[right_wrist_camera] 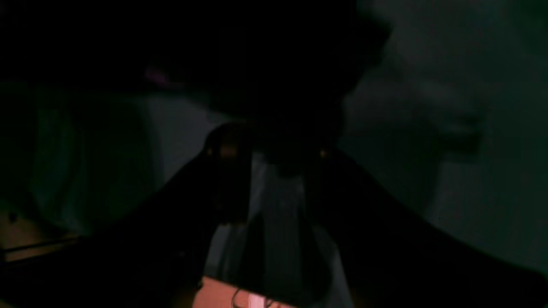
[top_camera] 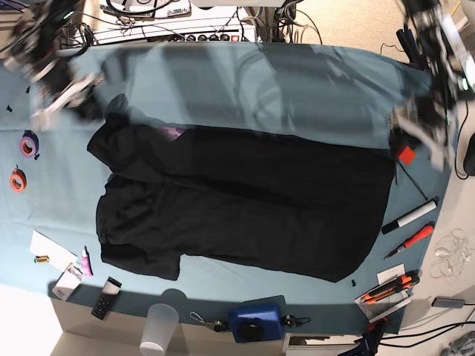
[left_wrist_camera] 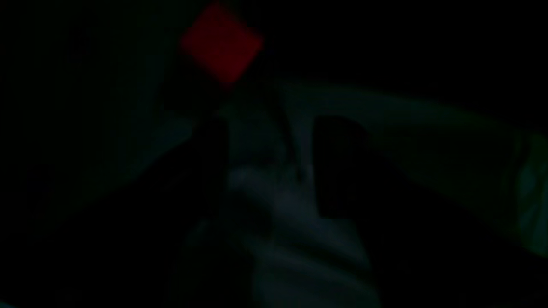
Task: Layout the t-shirt on the table in an organized manner, then fold the t-shirt properly
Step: 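Grasp the shirt edge with both grippers and lift it slightly, then adjust the collar corner with the right gripper, pulling it outward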
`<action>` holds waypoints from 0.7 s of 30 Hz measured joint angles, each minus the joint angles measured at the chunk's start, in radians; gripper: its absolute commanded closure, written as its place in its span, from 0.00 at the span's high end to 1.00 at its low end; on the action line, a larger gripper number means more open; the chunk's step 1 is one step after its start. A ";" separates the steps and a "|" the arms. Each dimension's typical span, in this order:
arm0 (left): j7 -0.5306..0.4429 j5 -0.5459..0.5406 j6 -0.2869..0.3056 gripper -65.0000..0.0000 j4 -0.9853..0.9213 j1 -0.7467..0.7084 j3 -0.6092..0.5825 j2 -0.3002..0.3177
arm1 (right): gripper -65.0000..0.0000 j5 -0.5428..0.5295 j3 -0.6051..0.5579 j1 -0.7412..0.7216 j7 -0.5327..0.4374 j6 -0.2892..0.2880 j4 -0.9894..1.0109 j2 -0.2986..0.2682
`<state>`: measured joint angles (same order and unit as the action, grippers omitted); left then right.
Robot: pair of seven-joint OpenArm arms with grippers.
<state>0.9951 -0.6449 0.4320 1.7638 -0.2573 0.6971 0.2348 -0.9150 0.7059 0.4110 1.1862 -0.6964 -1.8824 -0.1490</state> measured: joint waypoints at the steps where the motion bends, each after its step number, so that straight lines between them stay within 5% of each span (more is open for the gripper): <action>1: 0.000 -0.004 0.012 0.49 0.000 -0.010 0.030 -0.003 | 0.32 0.000 0.000 0.005 0.000 0.000 0.000 0.013; 6: -0.003 -0.120 0.070 0.49 0.002 -0.027 0.232 -0.003 | 0.32 0.038 -0.037 0.005 -0.001 -0.001 0.000 0.053; 10: 0.000 -0.185 0.116 0.49 0.003 -0.027 0.341 0.016 | 0.32 0.203 -0.097 0.005 -0.156 0.000 0.002 0.052; 21: 0.026 -0.253 0.144 0.49 0.003 -0.025 0.353 0.053 | 0.32 0.380 -0.144 -0.042 -0.221 0.050 0.002 0.052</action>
<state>1.0214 -0.8978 0.5758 1.7672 -0.2821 1.0504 0.2882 -0.5346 0.5617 0.3687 0.9649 -0.6464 -1.8805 -0.0967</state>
